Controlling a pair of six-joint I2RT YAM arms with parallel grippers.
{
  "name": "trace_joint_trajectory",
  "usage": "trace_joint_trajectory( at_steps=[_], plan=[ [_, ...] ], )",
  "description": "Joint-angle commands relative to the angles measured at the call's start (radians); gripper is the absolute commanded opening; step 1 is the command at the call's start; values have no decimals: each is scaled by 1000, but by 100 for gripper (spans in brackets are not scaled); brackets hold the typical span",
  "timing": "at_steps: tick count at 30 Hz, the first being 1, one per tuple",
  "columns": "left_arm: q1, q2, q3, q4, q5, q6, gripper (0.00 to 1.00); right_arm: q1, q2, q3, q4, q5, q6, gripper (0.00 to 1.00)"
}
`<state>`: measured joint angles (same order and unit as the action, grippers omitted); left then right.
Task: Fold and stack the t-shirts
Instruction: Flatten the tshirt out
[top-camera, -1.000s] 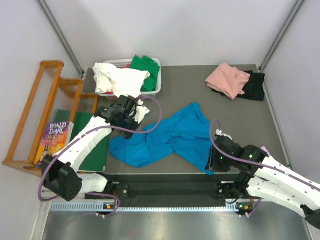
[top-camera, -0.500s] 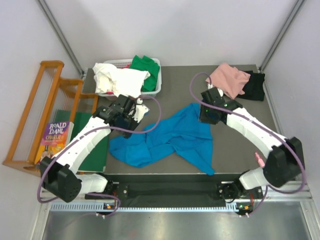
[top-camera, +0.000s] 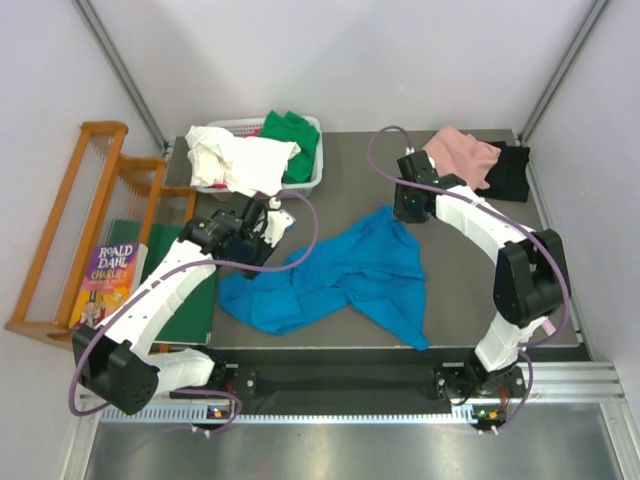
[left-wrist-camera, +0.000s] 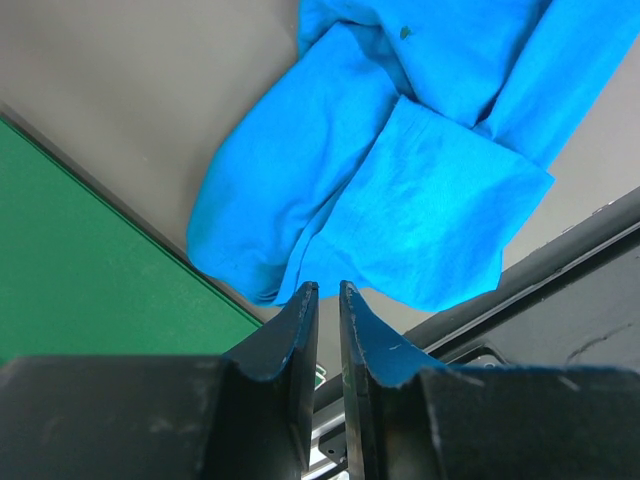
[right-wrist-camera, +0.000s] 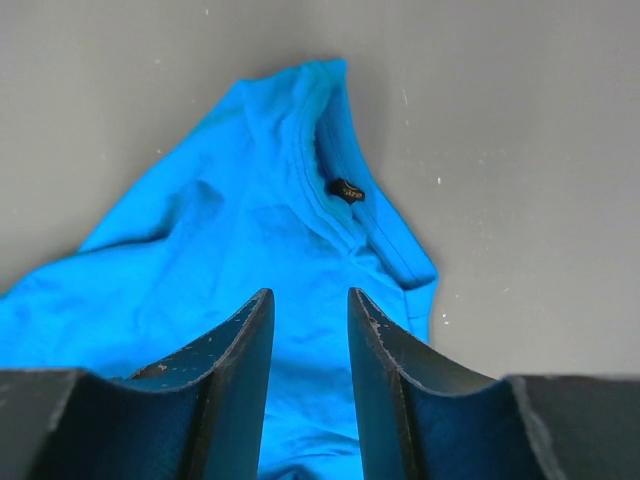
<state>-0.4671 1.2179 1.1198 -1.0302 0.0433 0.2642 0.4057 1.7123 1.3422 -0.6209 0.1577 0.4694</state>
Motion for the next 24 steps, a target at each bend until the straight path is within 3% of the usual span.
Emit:
trace_joint_trajectory(
  at_steps=[1, 11, 24],
  plan=[
    [2, -27, -8, 7, 1, -11, 20, -8, 13, 14, 19, -14, -43, 36],
    [2, -35, 15, -5, -3, -17, 20, -22, 90, -64, 52, 23, -63, 35],
    [2, -31, 18, -21, 17, -26, 20, -51, 202, 44, 30, 11, -81, 33]
  ],
)
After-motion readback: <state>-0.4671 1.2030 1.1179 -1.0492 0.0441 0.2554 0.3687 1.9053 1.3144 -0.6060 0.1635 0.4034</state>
